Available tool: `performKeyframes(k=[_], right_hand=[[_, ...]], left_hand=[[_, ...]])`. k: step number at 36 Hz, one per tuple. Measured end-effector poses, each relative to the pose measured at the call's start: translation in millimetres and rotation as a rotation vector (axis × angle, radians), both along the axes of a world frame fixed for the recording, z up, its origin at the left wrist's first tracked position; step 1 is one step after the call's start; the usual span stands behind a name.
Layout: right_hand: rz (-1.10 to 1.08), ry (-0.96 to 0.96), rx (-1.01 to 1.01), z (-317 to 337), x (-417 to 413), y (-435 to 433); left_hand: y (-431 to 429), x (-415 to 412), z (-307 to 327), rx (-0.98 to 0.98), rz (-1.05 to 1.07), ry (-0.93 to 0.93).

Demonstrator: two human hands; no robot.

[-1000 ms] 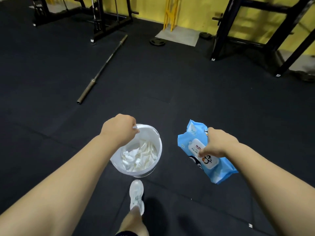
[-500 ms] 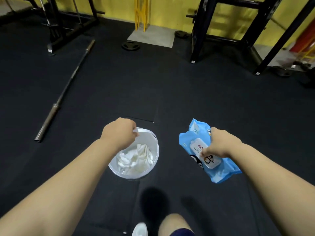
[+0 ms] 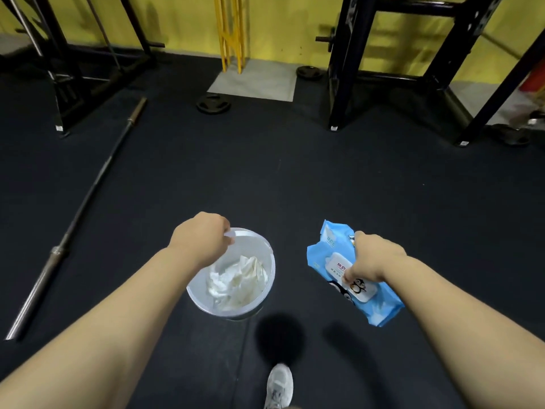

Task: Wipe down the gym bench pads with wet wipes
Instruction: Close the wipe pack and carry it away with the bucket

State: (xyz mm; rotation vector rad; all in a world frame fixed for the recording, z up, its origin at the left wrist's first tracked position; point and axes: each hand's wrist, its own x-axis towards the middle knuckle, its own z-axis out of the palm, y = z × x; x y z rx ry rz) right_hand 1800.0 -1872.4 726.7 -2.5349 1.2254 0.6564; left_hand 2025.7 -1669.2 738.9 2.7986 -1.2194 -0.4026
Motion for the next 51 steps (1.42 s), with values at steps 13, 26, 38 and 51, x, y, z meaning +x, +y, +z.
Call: performKeyframes(k=[13,26,38,51], right_hand=[[0.071,0.03,-0.009,1.5,187.3,-210.9],[0.034,0.02,-0.028,8.9,390.3,-422.6],[0.083,0.019,-0.002,-18.8,559.0,-640.6],[0.176,0.074,-0.038,-10.7,771.5,-863.4]], left_hand=[[-203.1,181.8,-10.2,-0.051,0.061,0.058],[-423.9,391.0,-9.7,0.013,0.005,0.054],[-645.0,565.1,-25.0,0.046,0.042,0.071],[-837.2,744.9,-24.7,-0.011,0.173,0.167]])
